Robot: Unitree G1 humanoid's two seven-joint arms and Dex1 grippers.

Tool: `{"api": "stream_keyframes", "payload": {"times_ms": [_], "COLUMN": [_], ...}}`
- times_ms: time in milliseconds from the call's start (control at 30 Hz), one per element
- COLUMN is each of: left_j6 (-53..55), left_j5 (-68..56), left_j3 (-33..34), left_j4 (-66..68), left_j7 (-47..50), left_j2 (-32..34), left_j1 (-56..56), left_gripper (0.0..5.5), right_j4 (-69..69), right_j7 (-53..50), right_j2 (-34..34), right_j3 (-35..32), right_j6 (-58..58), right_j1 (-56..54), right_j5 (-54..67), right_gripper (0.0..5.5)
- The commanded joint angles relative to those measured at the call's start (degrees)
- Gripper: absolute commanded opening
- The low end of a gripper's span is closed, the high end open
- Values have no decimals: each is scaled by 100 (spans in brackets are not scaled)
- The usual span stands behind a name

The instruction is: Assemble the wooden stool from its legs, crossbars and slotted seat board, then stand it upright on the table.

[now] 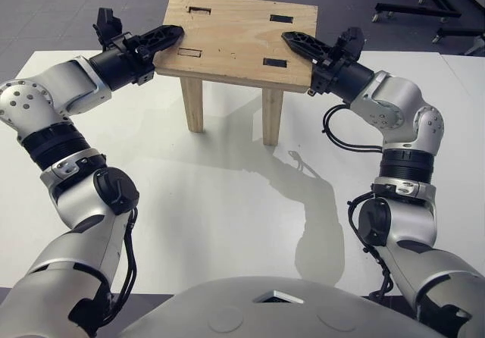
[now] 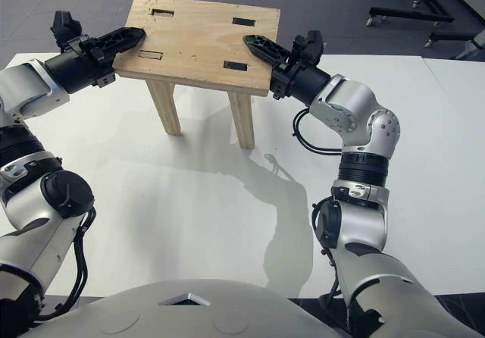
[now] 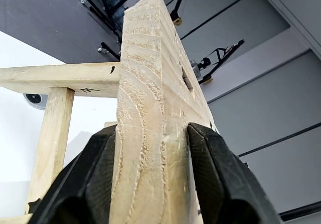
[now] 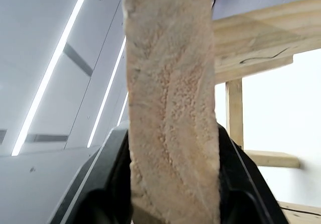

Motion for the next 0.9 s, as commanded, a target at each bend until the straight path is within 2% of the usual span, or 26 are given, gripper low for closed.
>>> {"api": "stream_keyframes", "payload": {"times_ms": [33, 133, 167, 433, 667, 833, 900], "left_j6": [451, 416, 395, 290, 261, 251, 249], "left_j5": [505, 525, 548, 650, 577, 590, 591], "left_j3": [-226, -128, -74, 316, 561, 567, 582], "left_j4": [103, 62, 93, 129, 64, 24, 24], "left_j7": [696, 786, 837, 1114, 1228, 1213, 1203], "left_j2": [-506, -621, -656, -934, -1042, -1060, -1019], "left_j1": [-181, -221, -229, -343, -465, -479, -476], "left_gripper": [181, 181, 225, 361, 478, 540, 540], "right_j4": [-308, -325, -328, -414, -279, -143, -118], "right_j7": [-232, -308, -328, -198, 24, 141, 204], "right_j2": [297, 327, 331, 346, 314, 246, 222], "right_j3": [269, 361, 392, 481, 497, 450, 435], "right_j6": [-134, -205, -215, -490, -499, -409, -376], "right_j1": [-769, -768, -753, -762, -543, -326, -244], "right_j5": [-77, -80, -82, -335, -613, -746, -790], "right_gripper": [160, 160, 160, 160, 298, 383, 419]}}
